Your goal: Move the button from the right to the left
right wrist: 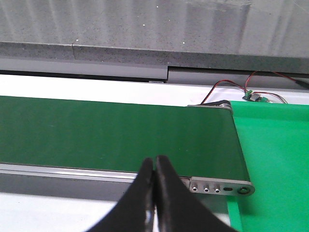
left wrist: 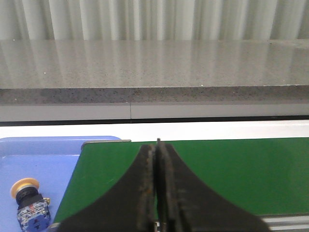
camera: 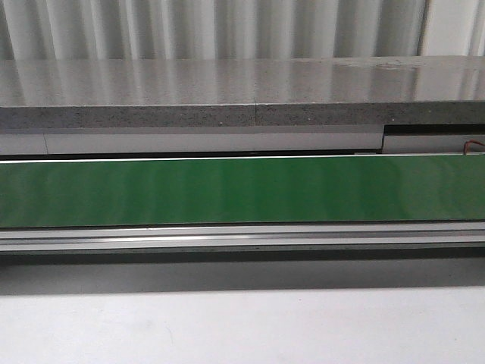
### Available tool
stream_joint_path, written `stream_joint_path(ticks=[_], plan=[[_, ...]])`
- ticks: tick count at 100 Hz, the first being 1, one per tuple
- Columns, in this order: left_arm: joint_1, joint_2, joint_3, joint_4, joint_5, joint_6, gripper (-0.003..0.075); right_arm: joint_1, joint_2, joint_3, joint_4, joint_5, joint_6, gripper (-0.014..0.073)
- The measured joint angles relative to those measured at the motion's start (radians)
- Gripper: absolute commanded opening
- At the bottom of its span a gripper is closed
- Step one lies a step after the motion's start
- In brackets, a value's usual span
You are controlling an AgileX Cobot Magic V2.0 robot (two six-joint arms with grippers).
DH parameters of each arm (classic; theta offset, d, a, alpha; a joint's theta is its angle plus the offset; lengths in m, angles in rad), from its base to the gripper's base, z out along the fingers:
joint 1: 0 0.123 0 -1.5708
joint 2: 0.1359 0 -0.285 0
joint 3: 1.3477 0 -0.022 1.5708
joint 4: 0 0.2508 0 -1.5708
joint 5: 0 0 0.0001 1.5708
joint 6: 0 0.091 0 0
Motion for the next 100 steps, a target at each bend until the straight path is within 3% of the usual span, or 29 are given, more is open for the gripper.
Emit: stream_joint_path(ticks=[21, 41, 100], plan=[[0.005, -0.141, 0.061, 0.007, 0.016, -0.008, -0.0020, 0.000, 0.000, 0.000, 0.000, 0.000, 0.000, -0.0067], [0.005, -0.143, 0.061, 0.007, 0.092, 0.000, -0.0020, 0.000, 0.000, 0.000, 0.000, -0.002, 0.000, -0.0067], [0.006, -0.143, 0.061, 0.007, 0.096, 0.005, -0.0020, 0.000, 0.000, 0.000, 0.000, -0.002, 0.000, -0.0067]])
